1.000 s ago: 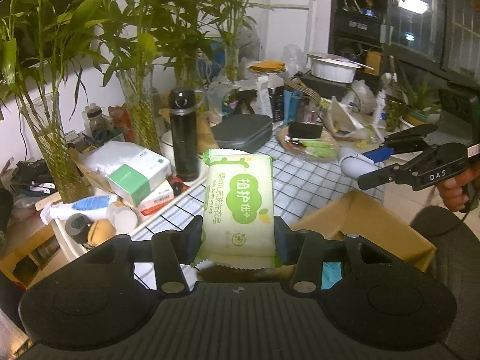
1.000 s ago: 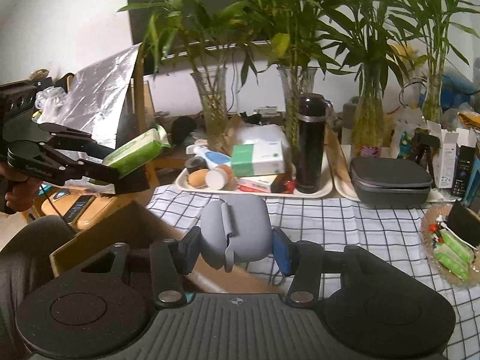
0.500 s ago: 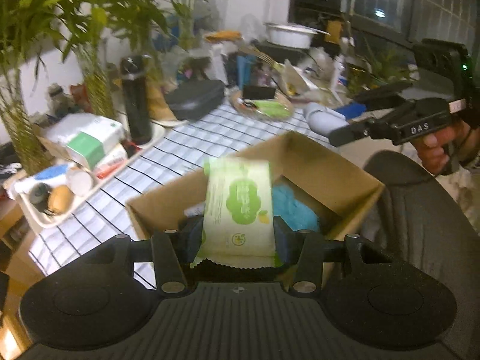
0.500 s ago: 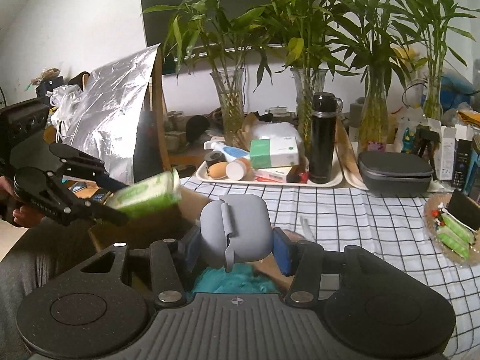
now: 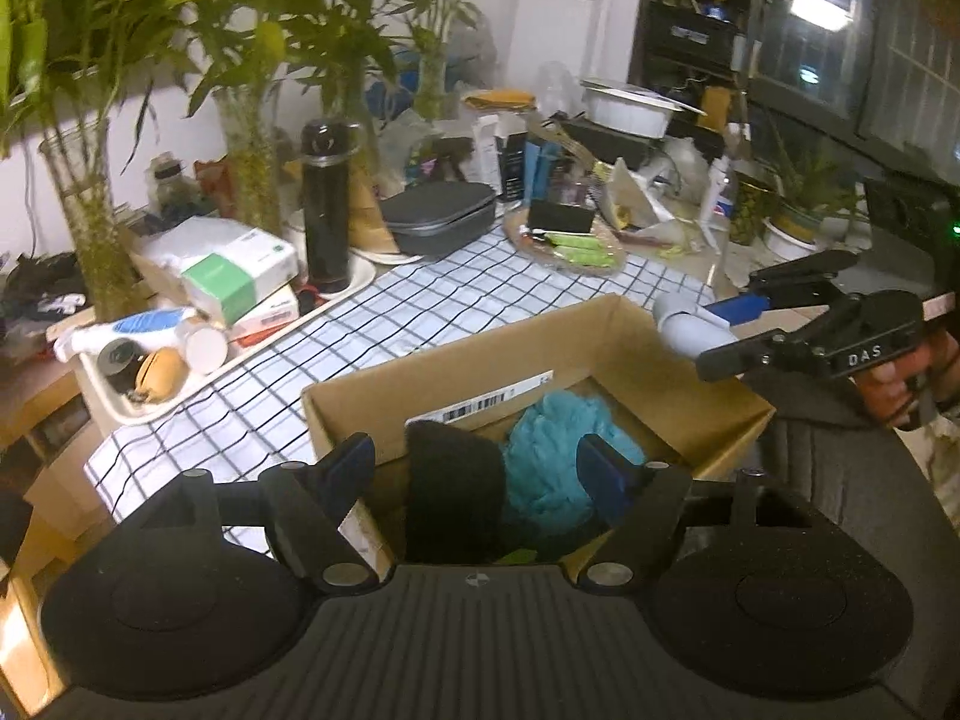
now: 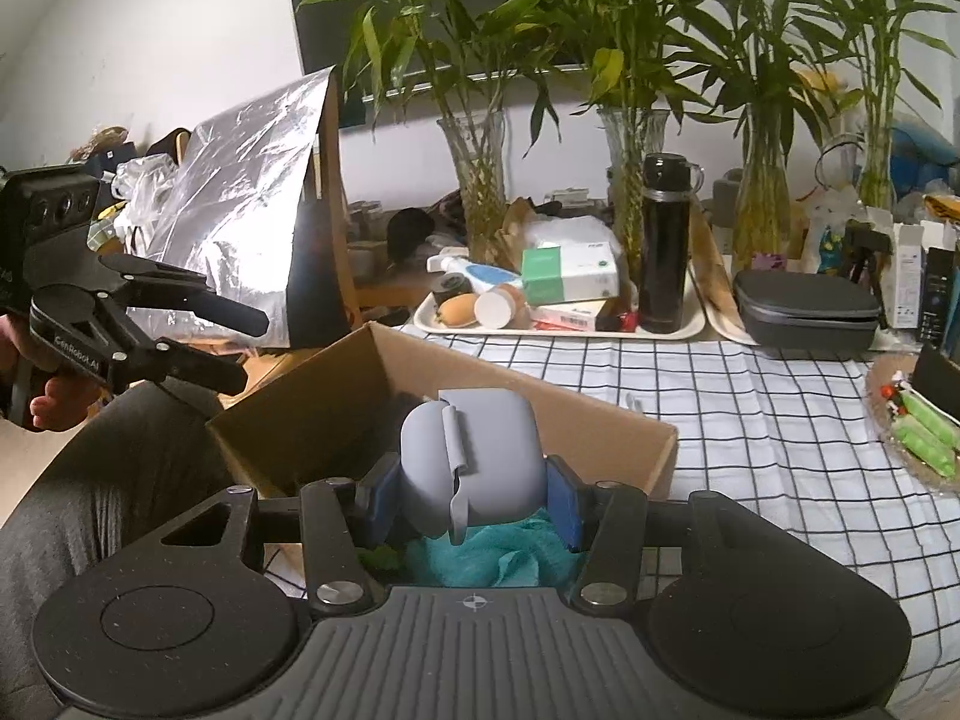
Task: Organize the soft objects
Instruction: 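Open the right tool over the box while the left tool releases the wipe pack inside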
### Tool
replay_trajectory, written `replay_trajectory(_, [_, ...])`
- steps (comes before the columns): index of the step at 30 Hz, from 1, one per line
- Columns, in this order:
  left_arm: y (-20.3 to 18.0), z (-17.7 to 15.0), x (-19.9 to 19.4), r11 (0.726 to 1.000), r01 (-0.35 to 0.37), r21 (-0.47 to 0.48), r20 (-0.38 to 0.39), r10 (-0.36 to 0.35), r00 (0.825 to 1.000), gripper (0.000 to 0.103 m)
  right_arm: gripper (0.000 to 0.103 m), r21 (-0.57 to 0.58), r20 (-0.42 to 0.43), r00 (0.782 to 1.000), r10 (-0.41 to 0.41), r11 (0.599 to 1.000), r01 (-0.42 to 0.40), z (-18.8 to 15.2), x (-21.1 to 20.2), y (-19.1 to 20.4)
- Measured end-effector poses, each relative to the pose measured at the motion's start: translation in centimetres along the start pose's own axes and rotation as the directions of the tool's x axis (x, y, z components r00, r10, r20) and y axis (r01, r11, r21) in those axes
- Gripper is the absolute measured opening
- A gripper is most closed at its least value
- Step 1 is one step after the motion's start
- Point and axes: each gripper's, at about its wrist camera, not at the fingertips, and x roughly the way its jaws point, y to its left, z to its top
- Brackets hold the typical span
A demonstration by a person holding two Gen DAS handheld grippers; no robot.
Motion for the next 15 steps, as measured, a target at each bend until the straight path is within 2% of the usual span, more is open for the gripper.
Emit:
replay_trajectory(4, [0.5, -0.3, -0.3, 0.999, -0.019, -0.043, -0.002, 0.019, 1.000, 0.074, 0.054, -0.009, -0.015, 1.000, 0.024, 1.000, -0.025, 0.1, 0.3, 0.6])
replay_trajectory(9, [1.0, -0.5, -0.7, 0.996, -0.046, -0.077, 0.006, 0.047, 0.999, 0.074, 0.060, -0.027, -0.086, 0.994, 0.060, 0.998, -0.063, 0.0, 1.3, 1.2])
replay_trajectory(11, [1.0, -0.5, -0.7, 0.995, -0.061, -0.083, 0.008, 0.062, 0.998, 0.074, 0.075, -0.027, -0.087, 0.994, 0.066, 0.997, -0.068, 0.0, 1.3, 1.2])
replay_trajectory(15, [1.1, -0.5, -0.4, 0.993, -0.077, -0.092, 0.005, 0.077, 0.997, 0.074, 0.089, -0.010, -0.073, 0.996, 0.060, 0.998, -0.061, 0.0, 0.9, 1.0])
